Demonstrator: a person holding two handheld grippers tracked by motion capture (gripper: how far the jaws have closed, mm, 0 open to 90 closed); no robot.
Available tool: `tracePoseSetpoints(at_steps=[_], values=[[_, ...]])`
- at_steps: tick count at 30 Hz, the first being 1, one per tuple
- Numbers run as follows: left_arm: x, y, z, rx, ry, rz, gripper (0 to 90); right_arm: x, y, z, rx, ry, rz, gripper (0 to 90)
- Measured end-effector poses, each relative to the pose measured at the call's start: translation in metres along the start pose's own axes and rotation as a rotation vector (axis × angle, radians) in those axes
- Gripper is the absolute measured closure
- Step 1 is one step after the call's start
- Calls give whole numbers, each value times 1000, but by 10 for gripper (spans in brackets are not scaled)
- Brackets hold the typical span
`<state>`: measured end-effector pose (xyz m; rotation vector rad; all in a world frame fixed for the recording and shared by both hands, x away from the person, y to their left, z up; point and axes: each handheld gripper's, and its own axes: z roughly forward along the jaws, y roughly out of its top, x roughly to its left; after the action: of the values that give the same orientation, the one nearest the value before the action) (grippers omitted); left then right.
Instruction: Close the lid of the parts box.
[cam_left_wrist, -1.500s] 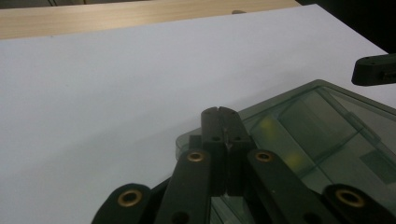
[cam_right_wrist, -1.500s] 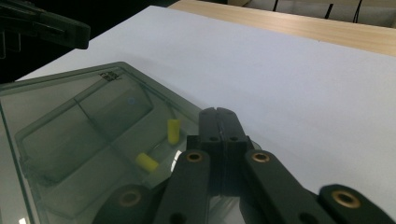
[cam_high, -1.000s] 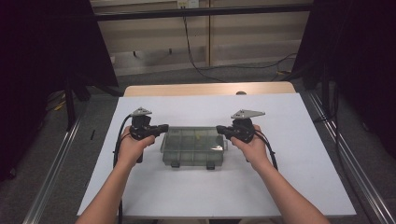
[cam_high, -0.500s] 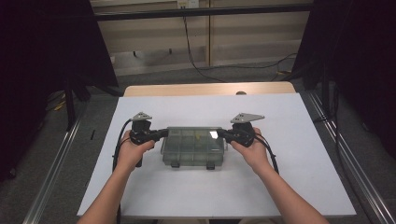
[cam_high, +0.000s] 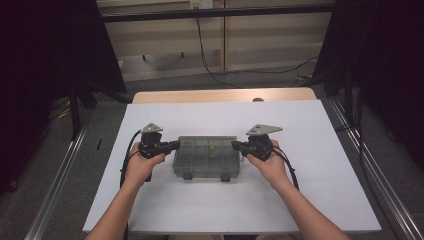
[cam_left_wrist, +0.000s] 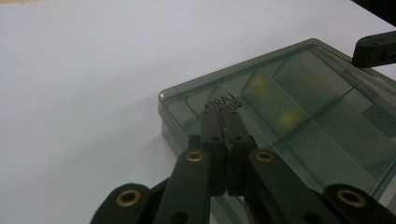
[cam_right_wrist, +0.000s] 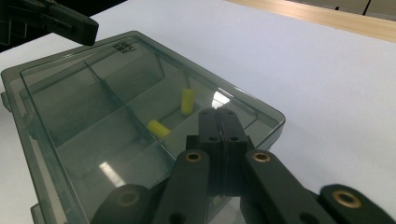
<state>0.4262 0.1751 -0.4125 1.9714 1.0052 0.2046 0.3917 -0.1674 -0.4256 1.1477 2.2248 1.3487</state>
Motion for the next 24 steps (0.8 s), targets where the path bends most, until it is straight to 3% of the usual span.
tracePoseSetpoints(at_steps=[24], values=[[-3,-7,-3,4,4,23,897,6,-6,1,2,12,5,900]])
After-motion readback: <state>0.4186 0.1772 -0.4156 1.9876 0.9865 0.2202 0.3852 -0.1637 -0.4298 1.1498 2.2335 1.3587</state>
